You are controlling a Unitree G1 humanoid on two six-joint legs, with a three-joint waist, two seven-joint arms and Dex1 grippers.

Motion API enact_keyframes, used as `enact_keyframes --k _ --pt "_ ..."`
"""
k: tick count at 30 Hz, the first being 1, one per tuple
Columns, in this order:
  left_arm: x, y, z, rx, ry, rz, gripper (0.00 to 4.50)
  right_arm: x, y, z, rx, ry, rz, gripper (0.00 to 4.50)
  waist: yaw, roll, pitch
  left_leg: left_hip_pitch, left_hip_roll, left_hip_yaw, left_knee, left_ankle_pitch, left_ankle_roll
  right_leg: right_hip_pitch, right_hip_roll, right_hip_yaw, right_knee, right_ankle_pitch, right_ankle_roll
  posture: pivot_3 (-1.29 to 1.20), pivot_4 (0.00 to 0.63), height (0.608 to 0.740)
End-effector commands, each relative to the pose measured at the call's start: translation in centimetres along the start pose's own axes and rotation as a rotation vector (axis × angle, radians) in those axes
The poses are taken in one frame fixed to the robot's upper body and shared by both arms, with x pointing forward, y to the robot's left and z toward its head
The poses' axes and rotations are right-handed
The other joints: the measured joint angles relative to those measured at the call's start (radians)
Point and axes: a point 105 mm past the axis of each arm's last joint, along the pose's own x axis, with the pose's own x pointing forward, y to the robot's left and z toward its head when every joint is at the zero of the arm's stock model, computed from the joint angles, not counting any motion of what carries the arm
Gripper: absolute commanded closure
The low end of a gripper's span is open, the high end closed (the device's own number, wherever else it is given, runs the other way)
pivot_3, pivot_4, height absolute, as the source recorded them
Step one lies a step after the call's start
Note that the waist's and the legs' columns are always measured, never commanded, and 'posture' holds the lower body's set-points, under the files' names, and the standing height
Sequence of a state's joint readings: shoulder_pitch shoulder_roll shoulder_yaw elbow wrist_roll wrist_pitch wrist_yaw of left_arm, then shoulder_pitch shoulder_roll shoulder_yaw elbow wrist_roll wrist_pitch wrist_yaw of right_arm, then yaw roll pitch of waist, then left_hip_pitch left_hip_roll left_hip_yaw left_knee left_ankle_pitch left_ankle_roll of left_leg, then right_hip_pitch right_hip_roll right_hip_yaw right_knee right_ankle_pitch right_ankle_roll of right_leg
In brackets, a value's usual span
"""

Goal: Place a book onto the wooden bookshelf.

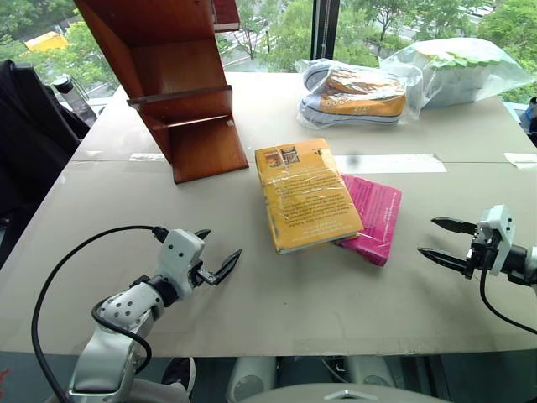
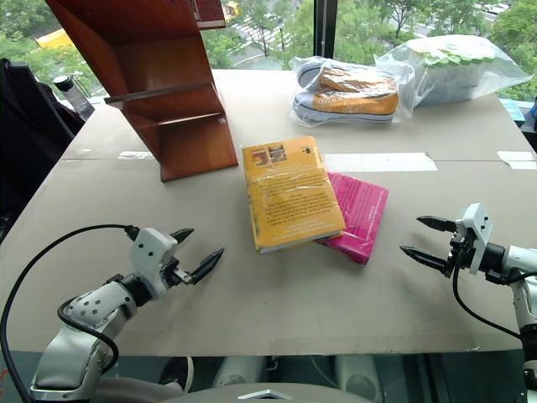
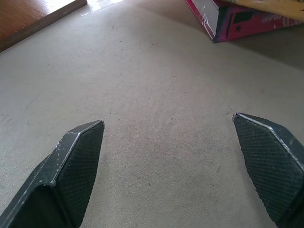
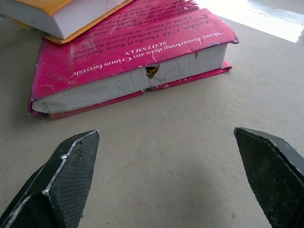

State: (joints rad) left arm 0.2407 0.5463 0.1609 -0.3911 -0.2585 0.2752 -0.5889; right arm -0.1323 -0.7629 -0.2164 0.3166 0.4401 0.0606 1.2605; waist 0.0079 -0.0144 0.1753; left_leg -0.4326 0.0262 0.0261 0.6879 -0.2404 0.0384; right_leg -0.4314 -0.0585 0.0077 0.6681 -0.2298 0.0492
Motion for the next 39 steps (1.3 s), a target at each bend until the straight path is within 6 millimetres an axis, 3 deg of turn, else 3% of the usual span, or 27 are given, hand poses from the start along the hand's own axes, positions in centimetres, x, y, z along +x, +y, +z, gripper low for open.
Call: enact_keyframes --k 1,23,31,36,39 --pt "-0.2 0.2 1.3 0.042 -0.038 -0.007 0.03 -0.5 0.2 1.3 -0.04 -0.04 -0.011 0.0 0.002 0.0 0.0 0.0 0.0 0.0 0.0 0.0 0.0 0.0 0.0 0.0 0.0 0.0 0.0 0.0 0.15 0.693" --pt "0.8 0.0 2.8 0.06 -0.058 -0.094 0.03 -0.3 0.9 1.7 -0.062 -0.085 -0.039 0.0 0.005 0.0 0.0 0.0 0.0 0.0 -0.001 0.0 0.0 0.001 0.002 0.0 -0.002 0.0 0.0 0.0 0.15 0.693" --pt "1.8 -3.2 5.2 -0.239 -0.107 -0.303 0.03 0.4 1.9 5.0 -0.109 -0.192 -0.024 0.0 0.005 0.0 0.0 0.0 0.001 0.0 -0.001 0.0 0.0 0.001 0.003 0.0 -0.001 0.0 0.0 0.0 0.15 0.693" --pt "2.9 -4.0 6.8 -0.56 -0.083 -0.419 0.03 0.5 5.3 8.5 -0.075 -0.251 0.087 0.0 0.007 -0.001 0.0 0.001 0.001 -0.004 0.0 0.0 0.0 0.003 0.004 -0.002 -0.001 0.0 0.002 0.0 0.15 0.693" --pt "3.6 -4.5 6.2 -0.713 0.01 -0.448 0.03 0.4 7.5 9.7 -0.066 -0.24 0.139 0.0 0.005 -0.001 0.0 0.001 0.001 -0.004 0.0 0.0 0.0 0.004 0.004 -0.002 -0.001 0.002 0.004 0.0 0.15 0.693"
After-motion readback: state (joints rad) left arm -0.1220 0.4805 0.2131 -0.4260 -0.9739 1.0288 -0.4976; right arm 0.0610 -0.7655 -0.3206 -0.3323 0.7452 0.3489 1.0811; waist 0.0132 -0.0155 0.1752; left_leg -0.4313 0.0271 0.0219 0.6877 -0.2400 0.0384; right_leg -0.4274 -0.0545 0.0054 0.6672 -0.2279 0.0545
